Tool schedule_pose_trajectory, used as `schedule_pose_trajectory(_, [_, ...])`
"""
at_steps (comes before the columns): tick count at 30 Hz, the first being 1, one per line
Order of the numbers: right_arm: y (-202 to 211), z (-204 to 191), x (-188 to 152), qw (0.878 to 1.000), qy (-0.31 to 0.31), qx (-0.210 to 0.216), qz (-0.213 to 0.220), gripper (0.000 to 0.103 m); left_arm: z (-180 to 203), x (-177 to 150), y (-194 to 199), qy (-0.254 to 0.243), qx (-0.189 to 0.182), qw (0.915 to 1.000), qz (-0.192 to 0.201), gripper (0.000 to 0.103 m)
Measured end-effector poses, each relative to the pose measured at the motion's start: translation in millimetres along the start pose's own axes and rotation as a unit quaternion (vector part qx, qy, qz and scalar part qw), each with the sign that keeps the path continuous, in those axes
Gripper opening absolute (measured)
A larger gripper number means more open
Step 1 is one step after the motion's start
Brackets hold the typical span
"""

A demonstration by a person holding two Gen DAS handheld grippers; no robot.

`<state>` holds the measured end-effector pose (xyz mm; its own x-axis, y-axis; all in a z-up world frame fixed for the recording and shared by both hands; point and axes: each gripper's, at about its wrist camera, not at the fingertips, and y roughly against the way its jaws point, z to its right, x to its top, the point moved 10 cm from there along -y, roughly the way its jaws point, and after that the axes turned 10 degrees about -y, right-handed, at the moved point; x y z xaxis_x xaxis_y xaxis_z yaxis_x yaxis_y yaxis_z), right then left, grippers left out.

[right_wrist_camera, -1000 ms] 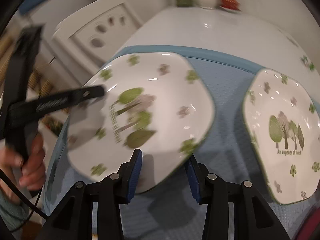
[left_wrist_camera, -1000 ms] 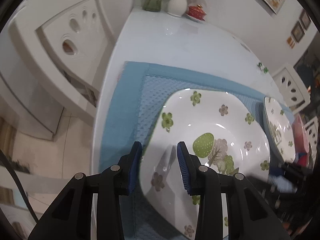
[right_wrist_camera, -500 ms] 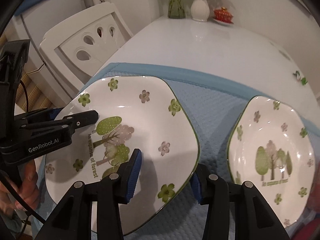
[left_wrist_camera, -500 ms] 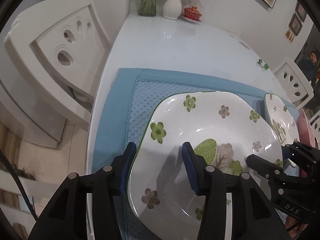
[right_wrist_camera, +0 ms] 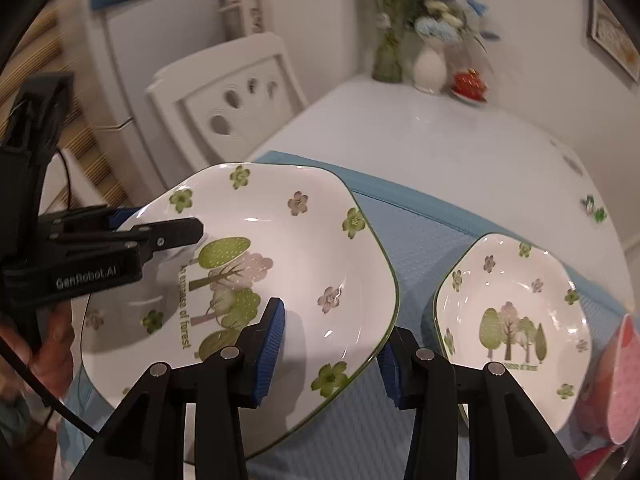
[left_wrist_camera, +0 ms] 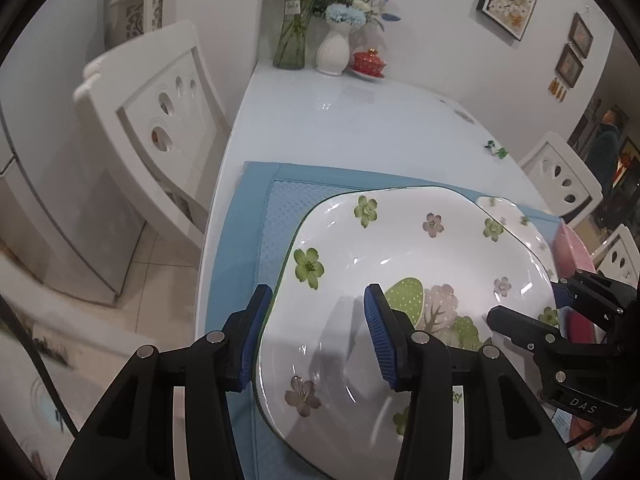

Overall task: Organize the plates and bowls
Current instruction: 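Lift the dish with the right gripper and lower it onto the Sunflower plate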

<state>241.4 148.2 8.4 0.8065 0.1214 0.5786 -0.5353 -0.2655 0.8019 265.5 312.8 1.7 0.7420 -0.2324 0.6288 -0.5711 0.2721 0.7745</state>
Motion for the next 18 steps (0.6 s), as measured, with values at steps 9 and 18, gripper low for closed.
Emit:
schedule_pose_trajectory(9, [62.6, -21.1, -60.0, 1.000, -0.014, 0.009, -0.006, 0.042, 35.0, -40.5, 55.2, -0.020, -0.003, 0.9998, -0.006, 0.044])
schedule_pose_trajectory(18, [95.2, -19.2, -159.5, 0.997, -0.044, -0.008, -0.064, 0.042, 95.2, -112.6, 68.1, -0.070, -0.016, 0.9954, -0.064, 0.044])
